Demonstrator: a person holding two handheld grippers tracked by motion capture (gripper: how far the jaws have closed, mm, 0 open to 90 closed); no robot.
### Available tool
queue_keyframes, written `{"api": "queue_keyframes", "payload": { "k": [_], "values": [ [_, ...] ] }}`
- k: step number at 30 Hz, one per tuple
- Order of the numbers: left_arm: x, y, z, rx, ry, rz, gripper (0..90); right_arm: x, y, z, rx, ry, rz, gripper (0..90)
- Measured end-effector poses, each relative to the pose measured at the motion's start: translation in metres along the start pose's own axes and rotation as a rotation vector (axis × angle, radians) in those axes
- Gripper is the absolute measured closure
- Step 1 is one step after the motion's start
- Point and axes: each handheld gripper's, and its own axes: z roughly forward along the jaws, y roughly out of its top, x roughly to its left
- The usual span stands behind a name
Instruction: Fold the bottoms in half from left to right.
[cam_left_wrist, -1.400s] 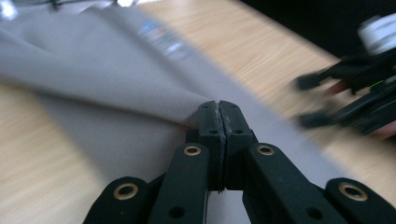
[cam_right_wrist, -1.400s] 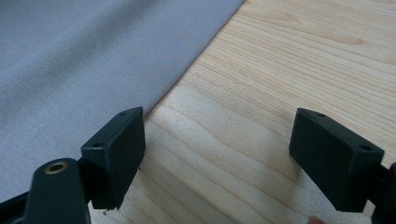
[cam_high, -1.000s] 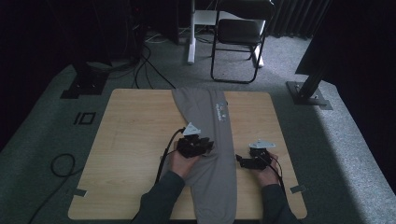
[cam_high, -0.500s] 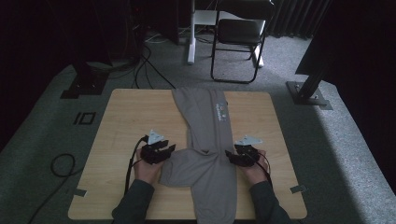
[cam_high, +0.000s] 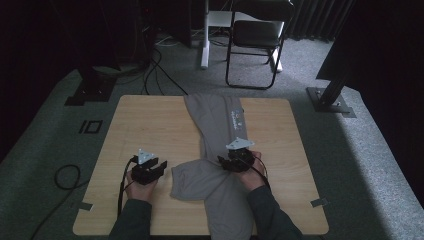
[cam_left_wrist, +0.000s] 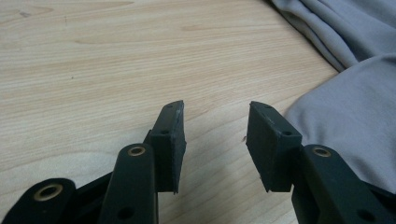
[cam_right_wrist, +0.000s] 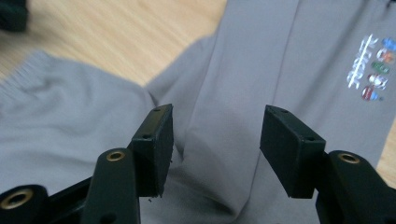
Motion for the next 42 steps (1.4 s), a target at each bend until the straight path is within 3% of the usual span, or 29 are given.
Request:
{"api": "queue_keyframes", "payload": {
  "k": [5,9,11,14,16,21,25,27,33,39,42],
  "values": [
    [0.001,-0.002,0.002,0.001,0.003,-0.007,57.2,0.003,-0.014,0.007,0.071,-0.038,-0.030,47.9],
    [0.003,-0.003,0.004,0.005,0.003,-0.024,57.0,-0.002,-0.028,0.002,0.078,-0.047,-0.018,53.1],
    [0.004,-0.003,0.004,0.005,0.001,-0.031,57.0,-0.004,-0.032,0.000,0.084,-0.048,-0.015,62.6],
    [0.004,-0.003,0.005,0.010,0.002,-0.028,57.0,-0.005,-0.033,-0.005,0.066,-0.025,-0.030,83.9],
    [0.003,-0.003,0.005,0.015,0.003,-0.024,56.9,-0.003,-0.028,-0.009,0.050,-0.015,-0.025,87.1],
    [0.004,-0.003,0.005,0.014,0.002,-0.026,57.0,-0.002,-0.011,-0.035,-0.039,-0.004,-0.012,87.6],
    [0.004,-0.004,0.005,0.011,0.002,-0.028,57.0,-0.014,-0.015,-0.059,-0.104,-0.063,0.032,87.6],
    [0.004,-0.003,0.005,0.012,0.000,-0.027,57.0,-0.024,-0.029,-0.058,-0.081,-0.099,0.054,87.5],
    [0.003,-0.003,0.006,0.019,0.006,-0.022,56.9,-0.051,-0.076,-0.029,0.054,-0.108,0.163,78.9],
    [0.003,-0.003,0.006,0.022,0.006,-0.017,56.7,-0.063,-0.080,-0.027,0.093,-0.151,0.214,72.8],
    [0.002,-0.003,0.006,0.024,0.006,-0.014,56.7,-0.061,-0.075,-0.033,0.053,-0.153,0.205,69.6]
  ]
}}
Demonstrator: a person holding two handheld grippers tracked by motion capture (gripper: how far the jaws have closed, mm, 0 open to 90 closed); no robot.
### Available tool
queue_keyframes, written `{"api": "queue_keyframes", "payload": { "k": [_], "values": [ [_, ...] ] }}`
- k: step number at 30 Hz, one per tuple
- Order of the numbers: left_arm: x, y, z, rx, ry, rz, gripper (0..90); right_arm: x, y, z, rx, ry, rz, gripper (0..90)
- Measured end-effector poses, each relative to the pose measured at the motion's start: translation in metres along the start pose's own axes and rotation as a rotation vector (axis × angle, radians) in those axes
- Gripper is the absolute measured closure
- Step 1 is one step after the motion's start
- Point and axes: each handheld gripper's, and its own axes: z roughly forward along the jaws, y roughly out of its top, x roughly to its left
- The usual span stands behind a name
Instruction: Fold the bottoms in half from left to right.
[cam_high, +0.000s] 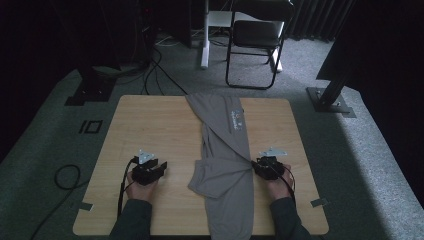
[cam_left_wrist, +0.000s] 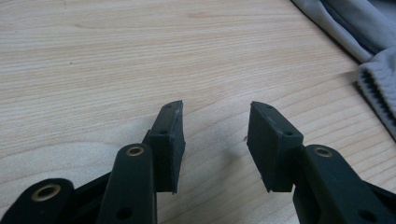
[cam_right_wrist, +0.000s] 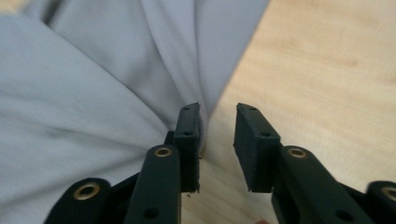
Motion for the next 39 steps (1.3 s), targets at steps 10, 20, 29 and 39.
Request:
{"api": "queue_keyframes", "payload": {
  "k": [10,20,29,39],
  "values": [
    [-0.001,0.000,0.000,0.003,0.004,0.001,56.3,0.029,0.028,-0.004,-0.077,0.107,-0.066,59.5],
    [-0.001,0.000,0.000,0.003,0.002,0.002,56.3,0.059,0.043,0.031,-0.023,0.186,-0.108,55.2],
    [-0.001,0.000,0.000,0.001,0.000,0.002,56.1,0.072,0.048,0.058,0.046,0.218,-0.143,53.0],
    [-0.001,0.000,0.001,0.005,-0.001,0.004,56.1,0.080,0.035,0.037,0.059,0.221,-0.210,88.8]
  ]
}}
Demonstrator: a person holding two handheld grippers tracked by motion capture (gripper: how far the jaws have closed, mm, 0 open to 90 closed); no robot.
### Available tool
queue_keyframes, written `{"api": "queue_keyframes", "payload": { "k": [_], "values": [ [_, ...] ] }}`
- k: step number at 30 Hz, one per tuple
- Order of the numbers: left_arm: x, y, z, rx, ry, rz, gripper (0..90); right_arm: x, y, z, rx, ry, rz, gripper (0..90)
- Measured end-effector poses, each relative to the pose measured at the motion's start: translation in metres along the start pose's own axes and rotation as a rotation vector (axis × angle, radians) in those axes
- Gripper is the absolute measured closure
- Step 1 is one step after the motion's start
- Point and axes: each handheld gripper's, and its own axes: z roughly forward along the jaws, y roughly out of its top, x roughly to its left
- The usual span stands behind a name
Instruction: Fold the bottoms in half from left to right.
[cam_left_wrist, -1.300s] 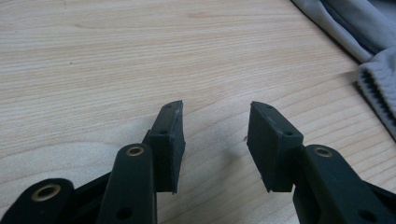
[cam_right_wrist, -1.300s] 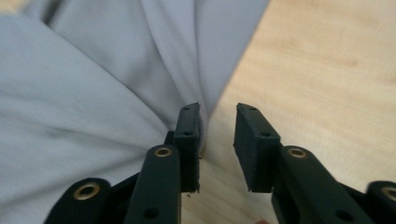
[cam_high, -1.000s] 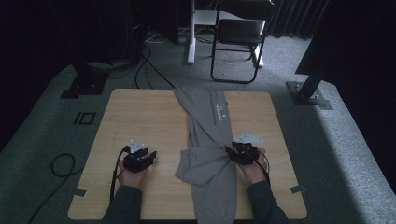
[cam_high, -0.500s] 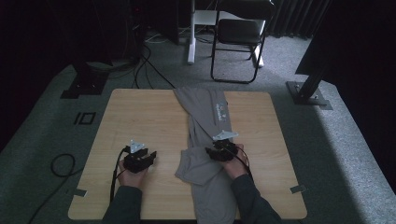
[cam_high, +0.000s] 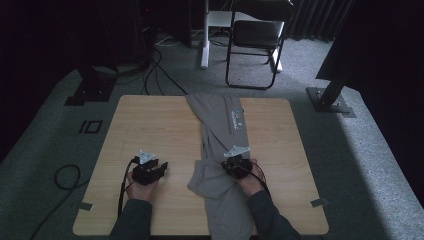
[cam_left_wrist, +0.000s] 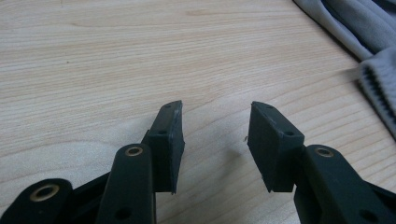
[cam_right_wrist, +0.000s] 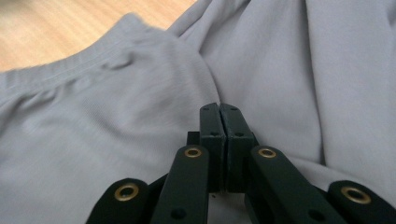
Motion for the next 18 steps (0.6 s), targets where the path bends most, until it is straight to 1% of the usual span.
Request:
{"api": "queue_keyframes", "payload": {
  "k": [4,5,6,9,12,14,16,18],
  "values": [
    [0.000,0.000,0.000,0.002,0.001,0.001,56.1,0.004,-0.011,-0.025,-0.041,-0.002,0.004,88.8],
    [0.000,0.000,0.000,0.001,0.002,0.000,56.0,0.005,-0.016,-0.033,-0.053,-0.011,0.001,88.8],
    [0.000,0.000,0.000,-0.001,0.002,-0.002,56.1,0.005,-0.019,-0.038,-0.061,-0.012,0.003,88.8],
    [0.000,0.000,0.000,0.004,0.002,0.002,56.1,0.006,-0.034,-0.055,-0.066,-0.028,0.002,88.8],
    [0.000,0.000,0.000,0.004,0.004,0.002,56.0,0.006,-0.053,-0.069,-0.058,-0.033,0.009,88.7],
    [0.000,0.000,0.000,0.004,0.003,0.003,56.1,0.005,-0.067,-0.076,-0.052,-0.026,0.029,88.6],
    [0.000,0.000,0.000,0.005,0.004,0.003,56.0,0.003,-0.080,-0.082,-0.028,-0.037,0.038,88.5],
    [-0.001,0.000,0.001,0.006,0.004,0.004,56.0,0.001,-0.091,-0.087,-0.010,-0.034,0.044,88.5]
  ]
}}
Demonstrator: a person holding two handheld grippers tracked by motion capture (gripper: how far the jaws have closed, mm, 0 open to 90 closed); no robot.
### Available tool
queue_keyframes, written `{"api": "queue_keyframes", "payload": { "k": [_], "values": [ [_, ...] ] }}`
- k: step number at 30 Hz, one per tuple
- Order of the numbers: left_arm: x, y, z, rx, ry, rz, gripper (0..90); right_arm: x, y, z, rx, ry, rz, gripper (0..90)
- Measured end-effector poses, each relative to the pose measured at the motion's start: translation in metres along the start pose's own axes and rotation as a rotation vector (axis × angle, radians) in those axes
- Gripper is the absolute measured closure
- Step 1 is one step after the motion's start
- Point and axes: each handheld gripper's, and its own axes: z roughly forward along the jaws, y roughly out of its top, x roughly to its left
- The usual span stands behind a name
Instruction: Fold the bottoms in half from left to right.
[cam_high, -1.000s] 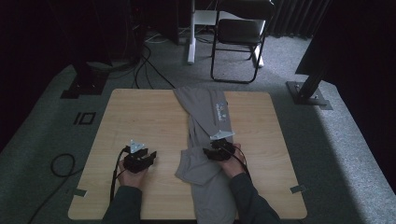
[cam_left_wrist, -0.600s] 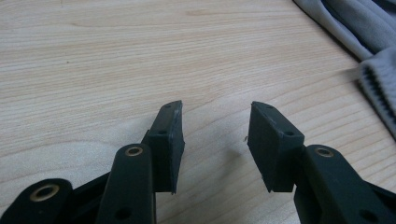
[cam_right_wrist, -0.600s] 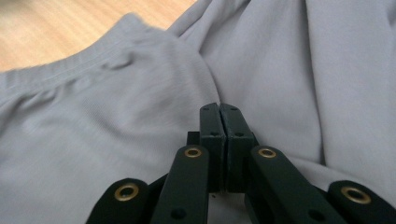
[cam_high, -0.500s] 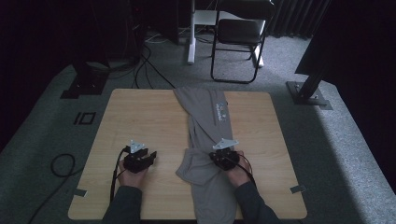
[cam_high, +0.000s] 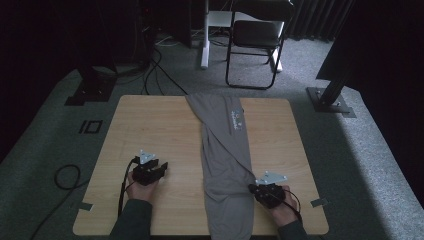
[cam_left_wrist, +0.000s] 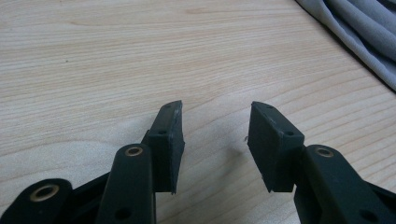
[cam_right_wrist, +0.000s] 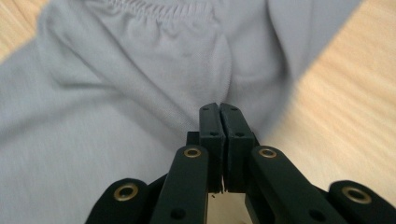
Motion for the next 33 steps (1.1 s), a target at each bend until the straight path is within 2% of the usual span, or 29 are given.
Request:
{"api": "queue_keyframes", "payload": {
  "k": [2,4,8,10,14,16,20,21,22,24,25,27,33],
  "values": [
    [0.000,0.000,0.000,0.002,0.000,0.002,56.0,-0.002,-0.006,-0.004,0.007,-0.008,0.007,87.2],
    [0.000,0.000,0.000,0.005,0.001,0.006,56.0,-0.004,-0.006,-0.007,-0.009,0.006,0.022,75.9],
    [0.000,0.000,0.000,0.008,0.002,0.009,56.0,-0.004,0.012,-0.004,-0.062,0.022,0.026,65.8],
    [0.000,0.000,0.000,0.007,0.001,0.008,56.0,-0.002,0.026,0.004,-0.075,0.028,0.016,62.2],
    [0.000,0.000,0.000,0.001,0.001,0.004,55.9,-0.002,0.050,0.037,-0.042,0.057,0.024,56.9],
    [0.000,0.000,0.000,0.000,0.000,0.004,55.9,-0.002,0.056,0.049,-0.022,0.057,0.027,54.8],
    [-0.001,0.000,0.000,-0.001,0.000,0.005,55.9,-0.002,0.062,0.063,0.014,0.097,0.036,51.2],
    [-0.001,0.000,0.000,-0.001,0.001,0.004,55.9,-0.002,0.063,0.070,0.046,0.107,0.040,56.8],
    [-0.001,0.000,0.000,-0.002,0.000,0.005,55.9,-0.003,0.062,0.070,0.046,0.128,0.046,61.8],
    [0.000,0.000,0.000,-0.002,-0.001,0.004,55.9,0.000,0.060,0.065,0.043,0.113,0.033,73.1],
    [0.000,0.000,0.000,-0.002,-0.001,0.004,55.9,0.000,0.060,0.065,0.043,0.113,0.033,73.1],
    [-0.001,0.000,0.000,0.001,0.001,0.008,55.9,0.004,0.052,0.053,0.035,0.120,0.022,81.1],
    [-0.003,0.000,-0.001,-0.003,-0.005,0.010,55.9,0.014,0.030,0.028,-0.004,0.128,-0.003,83.5]
  ]
}}
